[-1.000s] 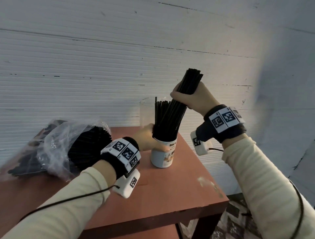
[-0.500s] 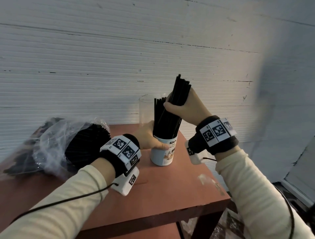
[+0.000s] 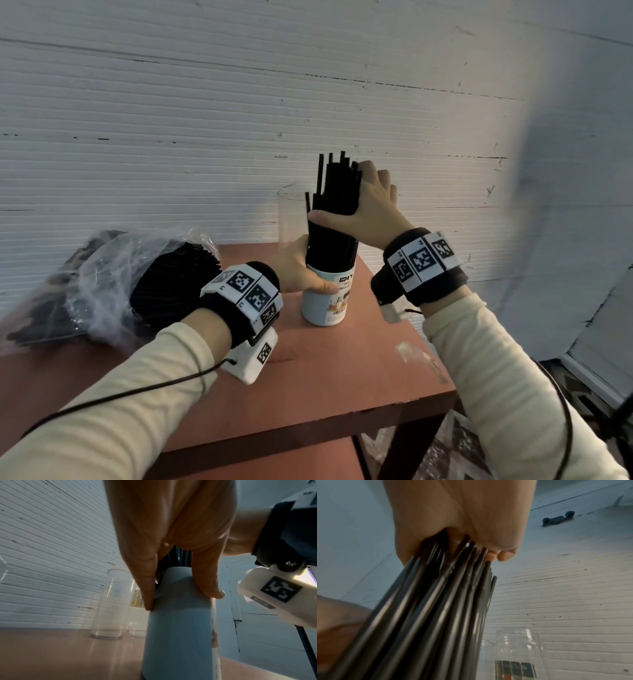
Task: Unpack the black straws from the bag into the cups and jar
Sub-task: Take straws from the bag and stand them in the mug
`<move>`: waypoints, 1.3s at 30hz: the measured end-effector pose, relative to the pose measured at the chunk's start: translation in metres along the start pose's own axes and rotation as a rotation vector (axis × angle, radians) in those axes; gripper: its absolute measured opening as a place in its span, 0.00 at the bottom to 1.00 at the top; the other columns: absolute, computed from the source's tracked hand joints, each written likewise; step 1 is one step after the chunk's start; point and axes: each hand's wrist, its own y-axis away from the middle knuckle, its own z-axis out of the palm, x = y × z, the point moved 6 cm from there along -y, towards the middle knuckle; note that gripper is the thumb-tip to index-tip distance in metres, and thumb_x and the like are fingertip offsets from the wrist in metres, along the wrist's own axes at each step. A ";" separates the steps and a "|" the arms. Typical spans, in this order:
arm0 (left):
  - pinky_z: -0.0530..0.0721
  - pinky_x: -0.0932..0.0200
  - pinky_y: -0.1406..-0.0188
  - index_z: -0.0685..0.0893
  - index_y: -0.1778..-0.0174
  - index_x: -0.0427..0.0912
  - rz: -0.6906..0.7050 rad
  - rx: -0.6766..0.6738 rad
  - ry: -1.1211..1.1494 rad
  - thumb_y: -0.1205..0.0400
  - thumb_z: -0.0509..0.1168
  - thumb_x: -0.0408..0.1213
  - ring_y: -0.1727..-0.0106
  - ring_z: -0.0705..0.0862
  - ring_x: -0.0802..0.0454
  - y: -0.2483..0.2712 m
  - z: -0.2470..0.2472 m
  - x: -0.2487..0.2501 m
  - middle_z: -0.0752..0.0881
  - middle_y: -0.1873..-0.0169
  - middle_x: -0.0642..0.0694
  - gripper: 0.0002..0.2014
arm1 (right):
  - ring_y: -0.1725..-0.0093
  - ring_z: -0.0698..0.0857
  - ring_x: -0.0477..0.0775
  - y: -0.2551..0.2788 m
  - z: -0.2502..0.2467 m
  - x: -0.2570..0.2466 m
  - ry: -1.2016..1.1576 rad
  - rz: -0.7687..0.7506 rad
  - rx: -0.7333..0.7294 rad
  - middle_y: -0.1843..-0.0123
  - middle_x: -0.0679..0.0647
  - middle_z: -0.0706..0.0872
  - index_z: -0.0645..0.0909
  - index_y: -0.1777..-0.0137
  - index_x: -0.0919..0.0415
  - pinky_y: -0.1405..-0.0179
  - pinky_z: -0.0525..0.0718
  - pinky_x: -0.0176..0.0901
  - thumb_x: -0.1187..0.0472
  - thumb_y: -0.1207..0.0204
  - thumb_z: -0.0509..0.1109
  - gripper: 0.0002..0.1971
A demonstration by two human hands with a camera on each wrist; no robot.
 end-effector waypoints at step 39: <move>0.76 0.63 0.51 0.84 0.49 0.55 0.038 0.870 -0.250 0.24 0.67 0.32 0.45 0.82 0.54 0.157 -0.154 -0.035 0.84 0.46 0.54 0.13 | 0.50 0.85 0.51 0.023 0.083 -0.149 -0.444 -0.358 -0.218 0.49 0.53 0.89 0.87 0.46 0.61 0.44 0.82 0.46 0.66 0.24 0.66 0.10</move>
